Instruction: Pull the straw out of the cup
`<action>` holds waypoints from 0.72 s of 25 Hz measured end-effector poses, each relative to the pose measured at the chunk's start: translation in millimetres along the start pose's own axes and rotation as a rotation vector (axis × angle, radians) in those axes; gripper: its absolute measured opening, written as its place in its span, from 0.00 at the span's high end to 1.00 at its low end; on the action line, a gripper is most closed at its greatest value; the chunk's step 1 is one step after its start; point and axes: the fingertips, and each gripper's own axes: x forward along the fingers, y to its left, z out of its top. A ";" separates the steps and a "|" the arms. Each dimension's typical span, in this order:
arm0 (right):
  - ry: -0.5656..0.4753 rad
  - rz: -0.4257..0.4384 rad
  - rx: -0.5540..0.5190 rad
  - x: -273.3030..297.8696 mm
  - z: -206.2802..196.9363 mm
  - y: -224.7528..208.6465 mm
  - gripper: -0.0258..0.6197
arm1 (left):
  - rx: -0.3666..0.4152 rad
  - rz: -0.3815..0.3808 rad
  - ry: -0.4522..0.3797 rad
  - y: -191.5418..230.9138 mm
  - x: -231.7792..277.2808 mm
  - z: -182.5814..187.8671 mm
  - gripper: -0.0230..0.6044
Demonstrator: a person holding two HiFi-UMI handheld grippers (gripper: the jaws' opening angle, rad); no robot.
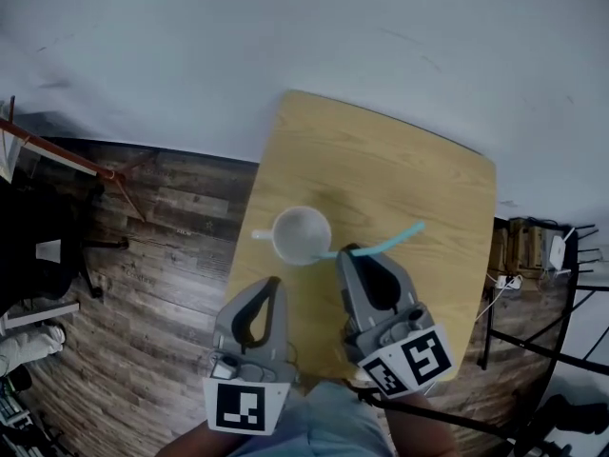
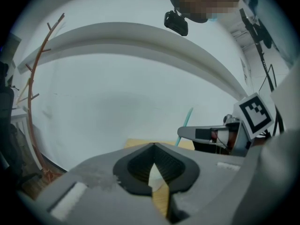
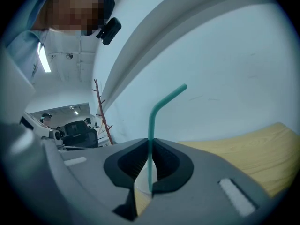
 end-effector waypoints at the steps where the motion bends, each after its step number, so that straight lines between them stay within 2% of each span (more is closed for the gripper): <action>1: -0.010 0.002 -0.006 -4.8 3.9 2.8 0.91 | 0.003 0.002 -0.008 -2.7 -4.4 2.1 0.93; 18: -0.187 0.024 -0.122 -85.7 67.4 54.2 0.91 | 0.070 0.007 -0.167 -48.0 -77.0 47.1 0.93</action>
